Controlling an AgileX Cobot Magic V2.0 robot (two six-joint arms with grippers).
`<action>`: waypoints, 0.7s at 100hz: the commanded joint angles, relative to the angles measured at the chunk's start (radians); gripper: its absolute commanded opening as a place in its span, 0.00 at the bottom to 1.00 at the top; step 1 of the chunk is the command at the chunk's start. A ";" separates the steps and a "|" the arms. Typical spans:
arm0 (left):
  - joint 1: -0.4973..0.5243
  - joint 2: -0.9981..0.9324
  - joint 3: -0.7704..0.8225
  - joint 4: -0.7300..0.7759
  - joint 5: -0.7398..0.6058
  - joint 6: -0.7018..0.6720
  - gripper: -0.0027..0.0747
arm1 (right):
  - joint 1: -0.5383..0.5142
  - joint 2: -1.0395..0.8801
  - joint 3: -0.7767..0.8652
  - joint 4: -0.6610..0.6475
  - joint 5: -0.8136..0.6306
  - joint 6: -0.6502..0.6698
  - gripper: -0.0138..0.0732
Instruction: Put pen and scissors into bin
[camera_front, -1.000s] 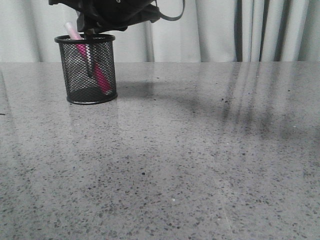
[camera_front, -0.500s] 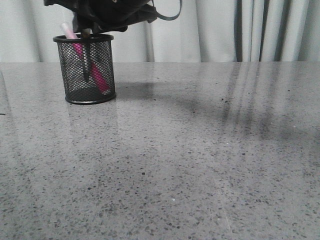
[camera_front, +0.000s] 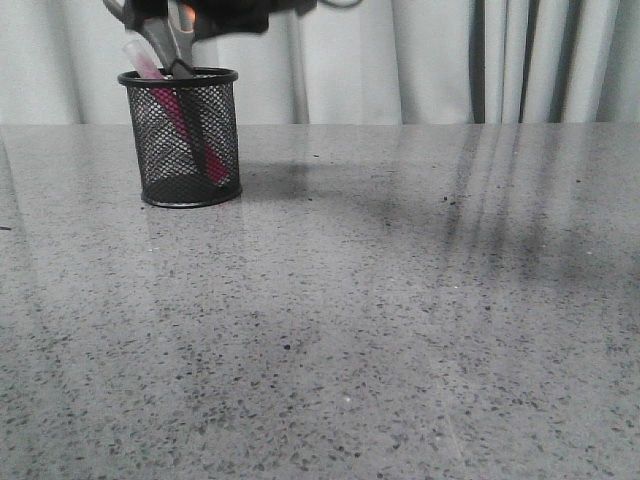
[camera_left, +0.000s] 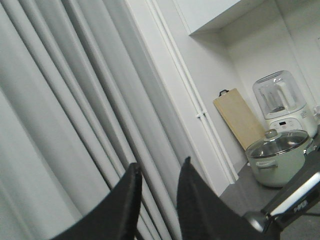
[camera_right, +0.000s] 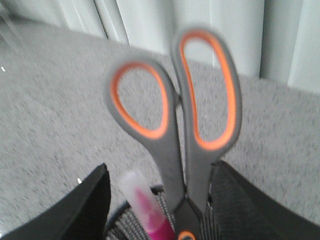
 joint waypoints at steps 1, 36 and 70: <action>-0.007 0.001 -0.023 0.067 -0.067 -0.132 0.24 | -0.005 -0.116 -0.031 -0.002 -0.069 -0.007 0.62; -0.005 -0.231 0.182 0.874 -0.052 -0.939 0.01 | 0.007 -0.490 0.087 -0.204 0.136 -0.009 0.09; -0.005 -0.620 0.497 1.158 0.102 -1.374 0.01 | 0.007 -1.200 0.786 -0.273 0.240 -0.009 0.08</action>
